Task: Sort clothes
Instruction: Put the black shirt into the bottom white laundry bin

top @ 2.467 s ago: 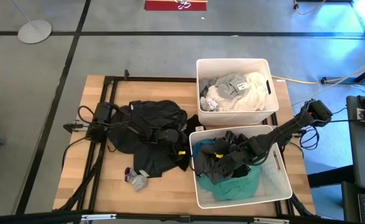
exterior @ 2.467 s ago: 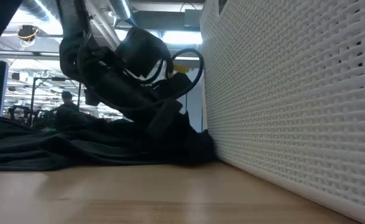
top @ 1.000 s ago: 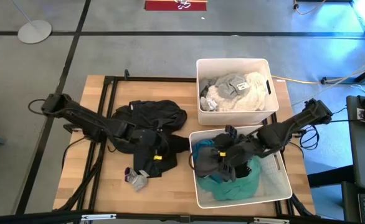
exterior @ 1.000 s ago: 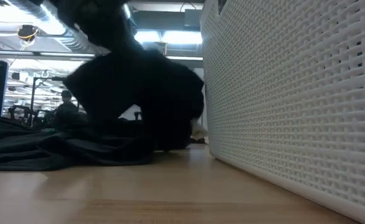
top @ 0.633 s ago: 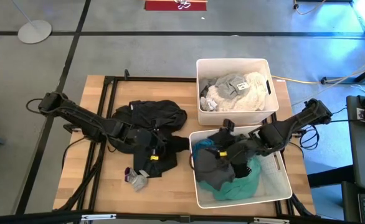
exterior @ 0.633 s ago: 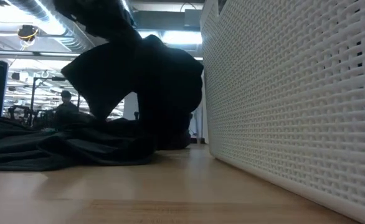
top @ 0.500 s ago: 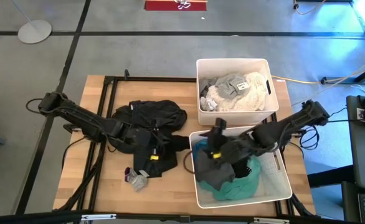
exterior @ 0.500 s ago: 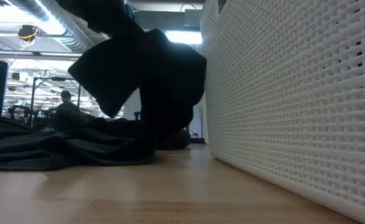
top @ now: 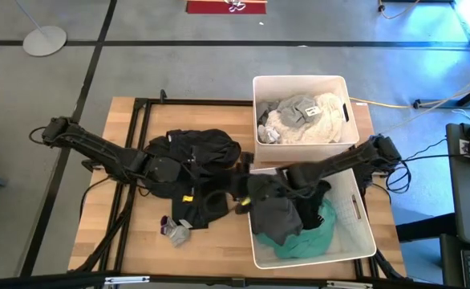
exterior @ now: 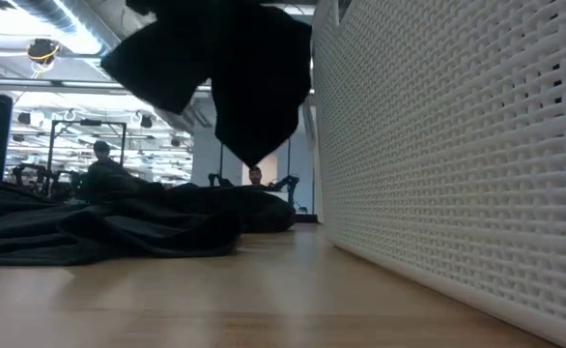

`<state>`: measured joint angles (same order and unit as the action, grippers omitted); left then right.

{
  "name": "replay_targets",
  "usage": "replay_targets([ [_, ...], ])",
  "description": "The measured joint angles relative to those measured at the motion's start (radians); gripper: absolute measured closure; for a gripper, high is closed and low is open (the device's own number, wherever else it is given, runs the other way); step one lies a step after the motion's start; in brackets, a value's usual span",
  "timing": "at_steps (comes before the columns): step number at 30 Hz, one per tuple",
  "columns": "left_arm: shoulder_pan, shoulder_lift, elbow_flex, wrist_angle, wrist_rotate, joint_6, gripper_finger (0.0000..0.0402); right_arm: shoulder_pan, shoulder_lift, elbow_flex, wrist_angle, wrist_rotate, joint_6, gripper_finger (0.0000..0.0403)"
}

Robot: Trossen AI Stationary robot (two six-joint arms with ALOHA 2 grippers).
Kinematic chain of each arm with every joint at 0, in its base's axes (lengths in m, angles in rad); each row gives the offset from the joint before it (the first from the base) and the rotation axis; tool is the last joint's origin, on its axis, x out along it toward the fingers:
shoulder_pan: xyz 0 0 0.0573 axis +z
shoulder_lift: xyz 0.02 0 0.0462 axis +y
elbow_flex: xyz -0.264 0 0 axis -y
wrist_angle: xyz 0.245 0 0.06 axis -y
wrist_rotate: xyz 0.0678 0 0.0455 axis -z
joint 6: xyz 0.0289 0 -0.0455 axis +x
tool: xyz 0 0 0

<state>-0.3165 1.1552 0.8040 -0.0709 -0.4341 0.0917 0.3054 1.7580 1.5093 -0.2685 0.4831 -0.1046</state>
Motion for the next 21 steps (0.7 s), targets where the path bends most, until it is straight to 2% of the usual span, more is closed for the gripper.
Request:
replay_targets([
  [4,-0.005,-0.036,0.0,-0.002,-0.002,0.022,0.0398,-0.042,0.03,0.0,0.021,-0.066,0.027,0.0182],
  [9,-0.006,-0.064,0.0,0.003,-0.002,0.047,0.0394,-0.073,0.058,0.0,0.039,-0.203,0.033,0.0182],
  [14,-0.006,-0.065,0.0,0.006,-0.001,0.068,0.0394,-0.085,0.061,0.0,0.033,-0.209,0.048,0.0196],
  [17,-0.006,-0.065,0.0,0.015,-0.001,0.104,0.0388,-0.084,0.061,0.0,0.032,-0.214,0.045,0.0245],
  [21,-0.006,-0.075,0.0,0.053,0.001,0.119,0.0377,-0.084,0.061,0.0,0.033,-0.205,0.018,0.035],
])
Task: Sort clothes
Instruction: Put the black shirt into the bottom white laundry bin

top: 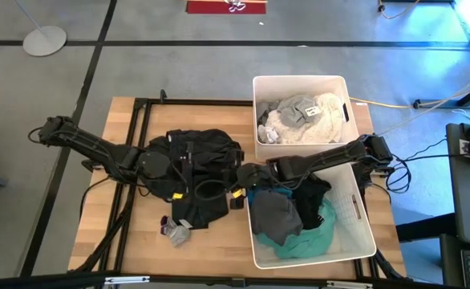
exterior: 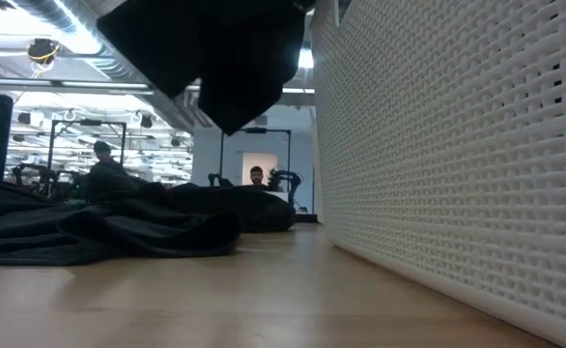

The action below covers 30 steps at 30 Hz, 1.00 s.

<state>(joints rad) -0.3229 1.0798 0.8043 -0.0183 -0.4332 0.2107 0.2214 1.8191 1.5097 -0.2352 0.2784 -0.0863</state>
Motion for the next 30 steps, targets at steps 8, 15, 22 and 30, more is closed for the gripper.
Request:
replay_targets([
  [8,-0.001,-0.007,0.0,0.01,-0.002,0.001,0.0339,0.0,0.0,0.014,-0.014,0.066,-0.087,0.0353],
  [15,-0.006,-0.073,0.0,-0.05,0.001,-0.049,0.0249,0.005,0.0,0.119,-0.119,0.069,-0.112,0.0388],
  [22,-0.006,-0.218,0.001,-0.29,0.002,-0.171,0.0214,0.074,0.0,0.323,-0.401,0.221,-0.122,0.0365],
  [30,-0.006,-0.288,0.001,-0.541,0.001,-0.364,0.0212,0.18,-0.002,0.58,-0.866,0.338,0.109,0.0383],
])
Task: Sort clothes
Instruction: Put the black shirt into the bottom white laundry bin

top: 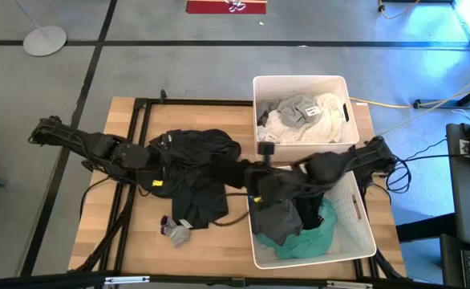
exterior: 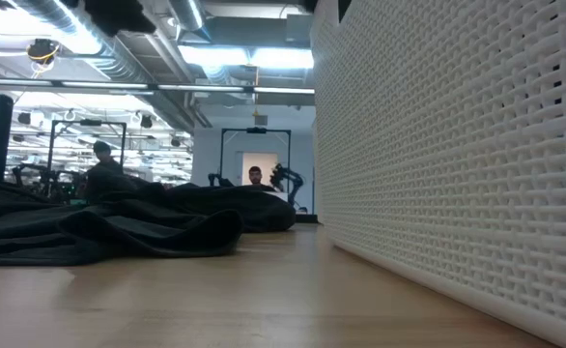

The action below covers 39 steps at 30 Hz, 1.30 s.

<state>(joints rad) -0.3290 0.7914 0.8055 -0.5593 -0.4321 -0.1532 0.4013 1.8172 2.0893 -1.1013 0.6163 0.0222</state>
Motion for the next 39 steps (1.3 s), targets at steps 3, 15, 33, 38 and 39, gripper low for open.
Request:
replay_targets([
  [3,0.0,0.003,-0.004,-0.012,0.0,-0.025,0.0212,0.051,0.0,0.055,-0.166,0.047,0.153,0.0381],
  [15,0.002,0.005,-0.08,0.066,0.0,-0.032,0.0212,0.272,-0.066,-0.03,-0.465,0.148,0.677,0.0376],
  [33,0.002,0.004,-0.08,0.078,0.0,-0.097,0.0212,0.325,-0.432,-0.669,-0.462,0.074,1.207,0.0373],
  [38,0.002,0.004,-0.08,0.078,0.0,-0.097,0.0212,0.325,-0.438,-0.77,-0.434,0.078,1.251,0.0371],
  [39,0.002,0.004,-0.08,0.078,0.0,-0.098,0.0212,0.325,-0.438,-0.787,-0.428,0.068,1.265,0.0369],
])
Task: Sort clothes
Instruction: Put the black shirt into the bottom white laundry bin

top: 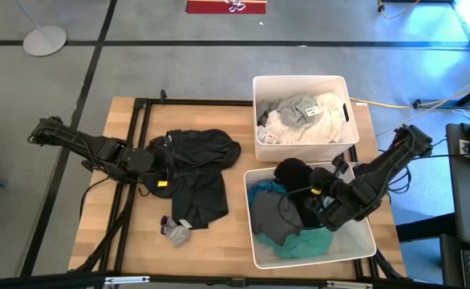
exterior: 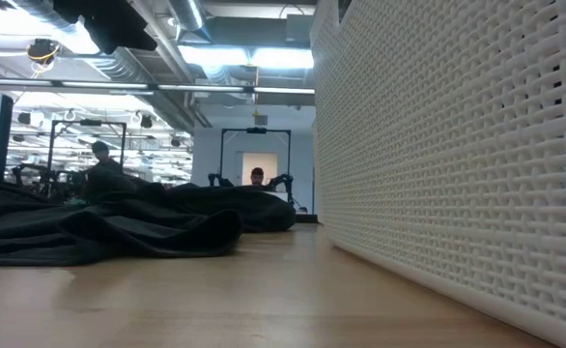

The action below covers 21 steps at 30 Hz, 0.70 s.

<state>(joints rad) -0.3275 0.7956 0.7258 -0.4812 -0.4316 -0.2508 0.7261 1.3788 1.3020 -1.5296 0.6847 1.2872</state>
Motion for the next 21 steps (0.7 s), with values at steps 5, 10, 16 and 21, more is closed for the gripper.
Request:
replay_targets([
  [5,0.0,0.0,0.0,-0.001,0.0,-0.005,0.0212,-0.015,0.0,-0.053,-0.028,-0.133,0.102,0.0308],
  [10,0.0,0.0,0.0,-0.001,0.0,-0.009,0.0212,-0.025,0.0,-0.041,-0.043,-0.27,0.124,0.0212],
  [16,0.0,0.0,0.0,0.002,0.0,-0.012,0.0212,-0.074,-0.001,0.088,-0.039,-0.514,0.015,0.0144],
  [21,0.0,0.0,0.0,0.002,0.0,-0.02,0.0212,-0.094,-0.002,0.195,-0.021,-0.395,-0.073,0.0128],
])
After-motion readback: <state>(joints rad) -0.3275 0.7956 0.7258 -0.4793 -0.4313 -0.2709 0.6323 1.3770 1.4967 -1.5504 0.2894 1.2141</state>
